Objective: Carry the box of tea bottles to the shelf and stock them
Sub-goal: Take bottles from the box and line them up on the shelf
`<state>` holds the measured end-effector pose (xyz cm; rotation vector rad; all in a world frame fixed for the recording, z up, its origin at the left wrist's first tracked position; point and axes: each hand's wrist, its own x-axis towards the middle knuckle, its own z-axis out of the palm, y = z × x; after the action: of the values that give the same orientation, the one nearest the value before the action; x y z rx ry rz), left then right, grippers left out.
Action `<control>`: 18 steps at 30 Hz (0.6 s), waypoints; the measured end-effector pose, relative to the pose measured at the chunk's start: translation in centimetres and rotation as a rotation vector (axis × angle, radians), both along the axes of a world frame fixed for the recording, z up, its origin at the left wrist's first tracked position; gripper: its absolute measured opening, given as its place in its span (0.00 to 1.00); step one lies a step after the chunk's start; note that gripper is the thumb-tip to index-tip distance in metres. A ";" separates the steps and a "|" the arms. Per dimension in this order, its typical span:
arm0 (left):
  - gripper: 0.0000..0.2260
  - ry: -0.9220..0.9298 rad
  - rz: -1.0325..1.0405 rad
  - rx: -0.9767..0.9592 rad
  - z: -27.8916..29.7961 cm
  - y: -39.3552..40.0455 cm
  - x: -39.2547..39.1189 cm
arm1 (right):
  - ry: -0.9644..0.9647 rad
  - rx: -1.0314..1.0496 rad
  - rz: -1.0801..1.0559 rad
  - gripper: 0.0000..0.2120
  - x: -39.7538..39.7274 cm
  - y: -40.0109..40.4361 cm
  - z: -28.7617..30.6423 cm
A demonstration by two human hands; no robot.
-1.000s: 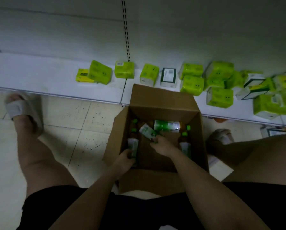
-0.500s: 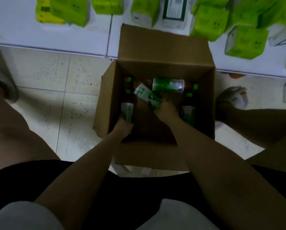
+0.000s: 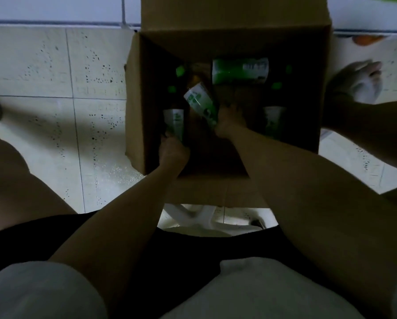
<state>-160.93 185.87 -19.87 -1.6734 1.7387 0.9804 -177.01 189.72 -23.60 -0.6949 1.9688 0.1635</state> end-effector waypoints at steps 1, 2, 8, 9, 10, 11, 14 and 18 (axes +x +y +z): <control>0.32 -0.018 -0.014 -0.011 -0.1 0.2 -0.2 | -0.046 0.044 -0.011 0.38 0.7 0.7 -0.2; 0.32 -0.031 -0.018 -0.025 -0.1 0.3 -0.5 | -0.096 0.093 -0.029 0.36 1.6 1.5 -0.6; 0.41 0.094 0.237 0.022 -1.0 0.0 -1.7 | -0.273 0.211 -0.215 0.30 2.4 3.6 -1.4; 0.41 0.127 0.225 0.041 -1.2 0.0 -1.8 | -0.292 0.193 -0.256 0.32 2.2 3.5 -1.5; 0.41 0.159 0.211 0.048 -1.4 0.0 -1.9 | -0.306 0.155 -0.306 0.34 2.2 3.4 -1.5; 0.42 0.181 0.210 0.060 -1.6 0.0 -2.0 | -0.310 0.116 -0.365 0.36 2.1 3.2 -1.4; 0.41 0.154 0.232 0.148 -2.9 0.3 -2.5 | -0.286 0.056 -0.444 0.34 2.2 3.1 -1.6; 0.42 0.167 0.213 0.178 -4.0 0.1 -2.4 | -0.217 0.066 -0.407 0.29 1.9 3.6 -1.6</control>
<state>-163.30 185.92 -23.86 -1.7270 1.5437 1.3653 -175.09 193.27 -25.21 -0.2467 1.8426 -0.0915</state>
